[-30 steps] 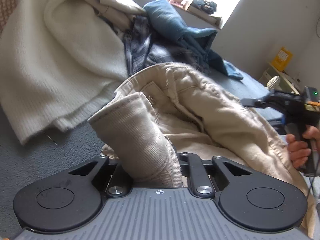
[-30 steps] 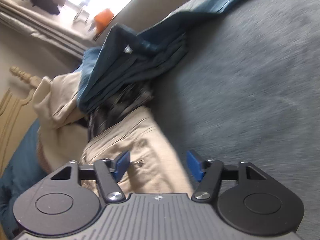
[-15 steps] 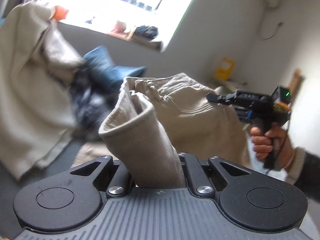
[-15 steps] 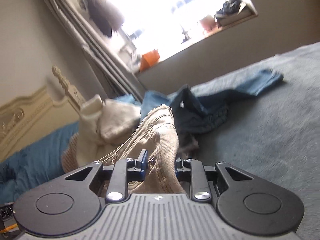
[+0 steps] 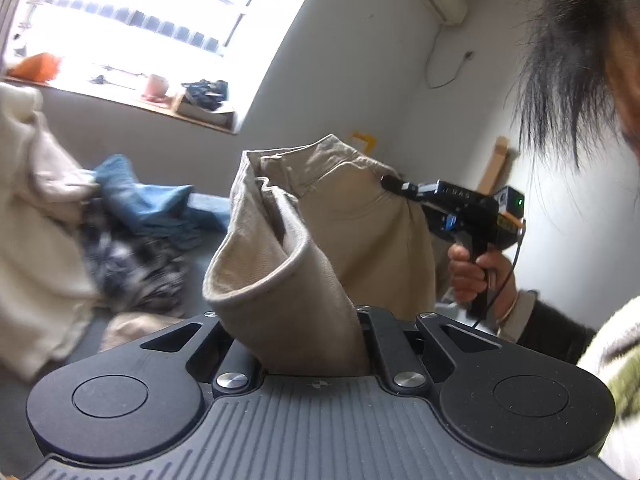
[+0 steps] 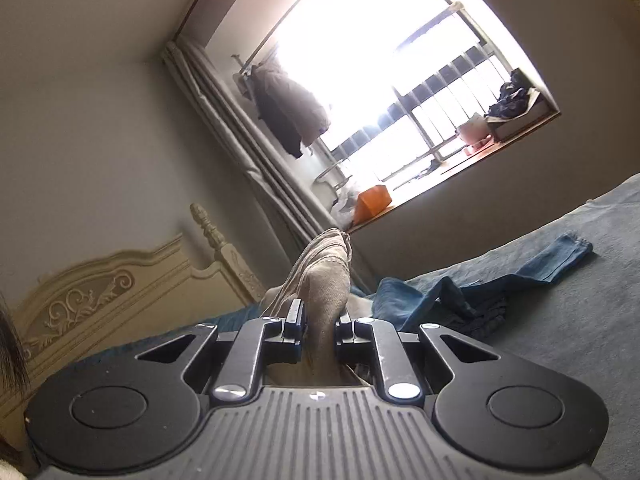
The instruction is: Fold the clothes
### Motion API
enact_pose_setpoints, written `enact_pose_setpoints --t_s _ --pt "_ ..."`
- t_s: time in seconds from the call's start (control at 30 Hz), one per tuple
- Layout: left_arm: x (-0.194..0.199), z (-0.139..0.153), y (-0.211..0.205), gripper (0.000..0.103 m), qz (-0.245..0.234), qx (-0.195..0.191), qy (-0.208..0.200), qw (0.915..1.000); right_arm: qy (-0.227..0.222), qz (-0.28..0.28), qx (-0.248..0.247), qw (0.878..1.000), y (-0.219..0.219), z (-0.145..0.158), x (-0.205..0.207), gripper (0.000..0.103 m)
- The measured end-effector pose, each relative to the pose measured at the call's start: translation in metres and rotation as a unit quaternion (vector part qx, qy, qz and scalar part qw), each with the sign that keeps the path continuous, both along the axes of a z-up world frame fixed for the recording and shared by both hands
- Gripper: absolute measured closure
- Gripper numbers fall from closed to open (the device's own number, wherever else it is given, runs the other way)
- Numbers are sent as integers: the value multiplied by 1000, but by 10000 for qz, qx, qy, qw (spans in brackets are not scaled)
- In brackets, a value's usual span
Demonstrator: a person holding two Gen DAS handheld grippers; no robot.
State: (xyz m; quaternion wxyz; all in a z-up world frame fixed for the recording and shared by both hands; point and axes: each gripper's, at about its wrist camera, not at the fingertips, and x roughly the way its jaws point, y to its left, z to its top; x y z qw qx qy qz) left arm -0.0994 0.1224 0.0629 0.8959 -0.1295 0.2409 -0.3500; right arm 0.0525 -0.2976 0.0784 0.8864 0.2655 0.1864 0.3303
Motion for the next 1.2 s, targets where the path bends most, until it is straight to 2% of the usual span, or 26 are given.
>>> enact_pose_setpoints --t_s 0.13,0.23,0.33,0.43,0.57,0.73,0.8,0.9,1.0,1.07,1.13,1.17,1.2 --pt "-26 -8 40 96 659 143 299 9973 73 621 -133 9980 34 0 6 88" --pt "-41 -18 69 96 1147 185 538 9918 246 1283 -367 9908 84 -7 28 88" --pt "-48 -32 97 96 1603 282 925 9823 368 1927 -671 9783 149 -23 48 88" --pt "-54 -44 121 96 1960 441 1291 9711 395 2395 -832 9665 206 -45 47 89" --pt "-60 -55 151 96 2301 556 1764 9554 396 2813 -922 9544 257 -70 46 89" --pt "-54 -94 173 96 2533 775 2308 9363 661 2917 -849 9505 292 -103 66 89" --pt "-48 -120 177 92 2613 1055 2548 9250 817 2829 -1190 9482 306 -129 74 89" --pt "-36 -156 182 88 2715 1165 3058 9051 1729 2317 -1855 9392 324 -187 89 87" --pt "-32 -161 186 79 2730 1147 3191 9003 2296 2052 -2058 9289 320 -225 93 85" --pt "-35 -160 192 51 2851 1161 3346 8906 2391 2026 -1748 9334 309 -225 93 81" --pt "-42 -159 201 44 3001 1141 3525 8790 2461 1953 -1539 9368 298 -220 97 71" --pt "-50 -158 205 44 3050 1091 3597 8750 2448 1893 -1434 9400 290 -215 101 64" --pt "-54 -156 209 44 3150 1097 3659 8688 2441 1824 -1304 9435 280 -211 103 61"
